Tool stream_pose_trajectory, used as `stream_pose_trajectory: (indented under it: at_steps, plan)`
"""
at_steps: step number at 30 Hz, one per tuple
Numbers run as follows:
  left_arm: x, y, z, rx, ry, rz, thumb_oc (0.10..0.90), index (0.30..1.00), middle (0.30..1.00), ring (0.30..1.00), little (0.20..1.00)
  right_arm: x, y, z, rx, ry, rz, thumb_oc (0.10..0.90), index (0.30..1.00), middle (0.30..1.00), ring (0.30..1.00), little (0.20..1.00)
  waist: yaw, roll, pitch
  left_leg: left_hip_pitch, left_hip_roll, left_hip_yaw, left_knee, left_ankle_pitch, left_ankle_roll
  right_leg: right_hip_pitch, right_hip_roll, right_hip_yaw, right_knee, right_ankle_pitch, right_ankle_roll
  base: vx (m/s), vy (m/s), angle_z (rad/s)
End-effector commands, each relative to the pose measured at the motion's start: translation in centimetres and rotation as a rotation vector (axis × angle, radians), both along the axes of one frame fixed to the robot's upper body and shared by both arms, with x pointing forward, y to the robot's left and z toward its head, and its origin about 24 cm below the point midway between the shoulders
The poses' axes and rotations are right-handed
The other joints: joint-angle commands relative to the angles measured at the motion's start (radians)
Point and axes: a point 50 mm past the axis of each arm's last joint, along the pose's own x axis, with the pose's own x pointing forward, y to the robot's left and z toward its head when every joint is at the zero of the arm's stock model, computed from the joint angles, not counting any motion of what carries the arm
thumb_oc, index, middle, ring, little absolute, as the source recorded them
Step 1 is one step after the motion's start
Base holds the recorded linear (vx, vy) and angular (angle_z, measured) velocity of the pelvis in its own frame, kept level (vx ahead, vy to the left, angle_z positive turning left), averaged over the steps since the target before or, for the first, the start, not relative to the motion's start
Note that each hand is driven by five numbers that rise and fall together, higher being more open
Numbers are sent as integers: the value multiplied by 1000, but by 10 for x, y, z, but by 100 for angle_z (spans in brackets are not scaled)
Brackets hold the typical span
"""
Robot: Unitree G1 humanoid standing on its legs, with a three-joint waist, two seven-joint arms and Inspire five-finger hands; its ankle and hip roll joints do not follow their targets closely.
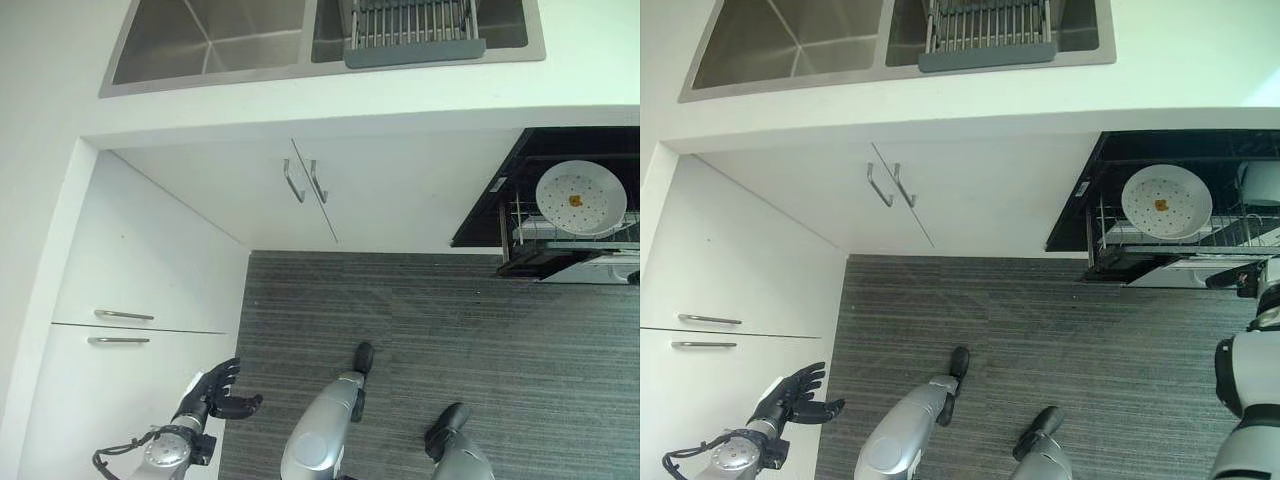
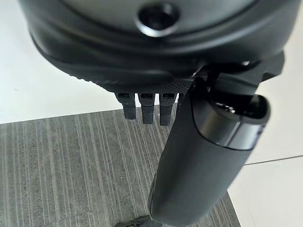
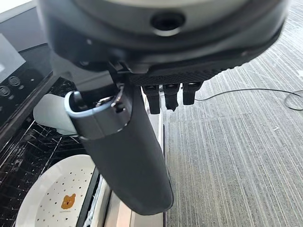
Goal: Place the dishes in the dishwasher.
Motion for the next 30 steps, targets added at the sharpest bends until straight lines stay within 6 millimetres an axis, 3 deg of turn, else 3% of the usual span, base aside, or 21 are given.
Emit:
stream_pose_trajectory:
  at_steps: [1,9,14,22,30]
  plan:
    - [-11,35,17,92,-19,52,800,900,900,900,900,-4,-10,83,-322,-114,13,800,900,900,900,900,54,-16,-89,15,90,8,108,-202,-88,-62,-5,59,43,-53,21,85,-42,5]
    - [-32,47,10,92,38,97,800,900,900,900,900,14,11,128,-353,-403,69,800,900,900,900,900,86,27,-100,-14,61,-24,108,-188,-91,-64,-35,43,43,-58,27,92,7,4]
    - [-48,40,-3,52,78,107,800,900,900,900,900,25,29,156,-475,-417,141,800,900,900,900,900,92,72,-117,-19,41,-27,108,-182,-93,-65,-58,48,43,-66,27,104,150,7]
    - [-55,45,0,50,100,95,800,900,900,900,900,18,32,183,-586,-450,129,800,900,900,900,900,103,78,-126,-17,32,-34,108,-182,-93,-63,-70,41,43,-63,32,35,51,4]
    - [-65,52,3,50,123,95,800,900,900,900,900,12,45,217,-721,-590,150,800,900,900,900,900,117,88,-131,-30,27,-37,108,-174,-96,-65,-80,32,43,-57,41,1,4,0]
